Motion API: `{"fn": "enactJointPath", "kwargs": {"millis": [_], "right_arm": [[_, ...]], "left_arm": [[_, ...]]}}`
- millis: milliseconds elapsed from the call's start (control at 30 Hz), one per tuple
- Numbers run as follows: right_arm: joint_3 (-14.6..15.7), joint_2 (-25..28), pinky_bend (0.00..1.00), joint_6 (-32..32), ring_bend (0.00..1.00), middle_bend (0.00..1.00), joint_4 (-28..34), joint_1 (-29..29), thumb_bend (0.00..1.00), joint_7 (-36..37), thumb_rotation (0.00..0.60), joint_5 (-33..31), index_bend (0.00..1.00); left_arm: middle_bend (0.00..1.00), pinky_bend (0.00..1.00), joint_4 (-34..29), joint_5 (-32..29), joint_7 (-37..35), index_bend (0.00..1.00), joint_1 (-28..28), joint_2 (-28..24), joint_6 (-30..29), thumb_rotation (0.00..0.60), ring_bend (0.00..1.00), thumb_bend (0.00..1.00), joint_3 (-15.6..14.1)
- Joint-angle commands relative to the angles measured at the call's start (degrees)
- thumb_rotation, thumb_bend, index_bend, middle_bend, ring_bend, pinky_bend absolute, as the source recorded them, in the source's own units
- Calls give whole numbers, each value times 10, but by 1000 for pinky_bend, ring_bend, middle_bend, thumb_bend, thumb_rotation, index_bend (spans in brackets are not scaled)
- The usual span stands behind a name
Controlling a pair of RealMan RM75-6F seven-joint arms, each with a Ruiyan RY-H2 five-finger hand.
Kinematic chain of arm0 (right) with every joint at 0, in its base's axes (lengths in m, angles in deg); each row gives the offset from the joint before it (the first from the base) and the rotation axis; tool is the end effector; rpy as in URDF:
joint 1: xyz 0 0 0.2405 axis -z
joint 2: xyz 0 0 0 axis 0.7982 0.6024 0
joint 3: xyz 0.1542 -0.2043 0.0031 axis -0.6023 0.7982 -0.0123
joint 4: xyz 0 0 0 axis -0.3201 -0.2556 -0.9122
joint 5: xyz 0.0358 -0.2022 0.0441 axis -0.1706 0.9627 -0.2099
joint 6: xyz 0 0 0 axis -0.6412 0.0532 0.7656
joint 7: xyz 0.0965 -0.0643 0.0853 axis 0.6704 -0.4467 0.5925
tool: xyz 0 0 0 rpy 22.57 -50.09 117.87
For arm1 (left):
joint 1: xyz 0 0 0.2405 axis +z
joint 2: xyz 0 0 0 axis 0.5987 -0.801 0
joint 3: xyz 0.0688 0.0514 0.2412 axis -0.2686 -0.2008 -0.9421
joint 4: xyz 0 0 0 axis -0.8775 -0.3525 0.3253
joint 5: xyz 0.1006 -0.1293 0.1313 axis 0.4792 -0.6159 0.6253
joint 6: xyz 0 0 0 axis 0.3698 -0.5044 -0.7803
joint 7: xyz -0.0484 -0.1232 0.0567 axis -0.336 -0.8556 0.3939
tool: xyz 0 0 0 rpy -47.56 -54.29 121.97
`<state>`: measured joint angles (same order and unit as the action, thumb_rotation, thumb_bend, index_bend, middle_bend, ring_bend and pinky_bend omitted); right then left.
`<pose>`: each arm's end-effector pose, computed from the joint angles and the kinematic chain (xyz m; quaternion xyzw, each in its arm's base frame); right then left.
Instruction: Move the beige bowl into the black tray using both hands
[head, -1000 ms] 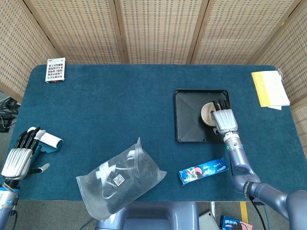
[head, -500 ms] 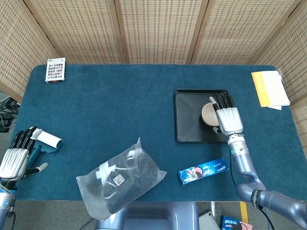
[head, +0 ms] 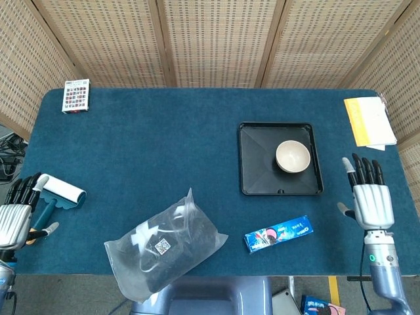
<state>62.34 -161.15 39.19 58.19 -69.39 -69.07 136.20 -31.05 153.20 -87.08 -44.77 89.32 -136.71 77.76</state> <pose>-0.2913 -0.2451 0.1377 0.6067 -0.2924 0.3666 0.6419 -0.3185 0.1963 0.1353 -0.6157 -0.3709 -0.3931 0.5734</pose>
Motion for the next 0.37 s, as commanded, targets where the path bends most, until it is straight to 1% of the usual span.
{"fn": "enactJointPath", "kwargs": {"millis": [33,167,367], "right_arm": [[29,17,0,13,0,0,5,32,202,15,600,20,0],[39,27,0,15,0,0,12,48,193,22,600,32,0],[45,18,0,26,0,0,-8,65,168,43,600,57,0]], "left_arm": [[0,0,1,4,0,0,3,0,-5,600,0,0,-2],[0,0,3,8,4,0,8,0,-12,600,0,0,-6],[0,0,-2,17,13,0,14,-2,-24,600,0,0,-9]]}}
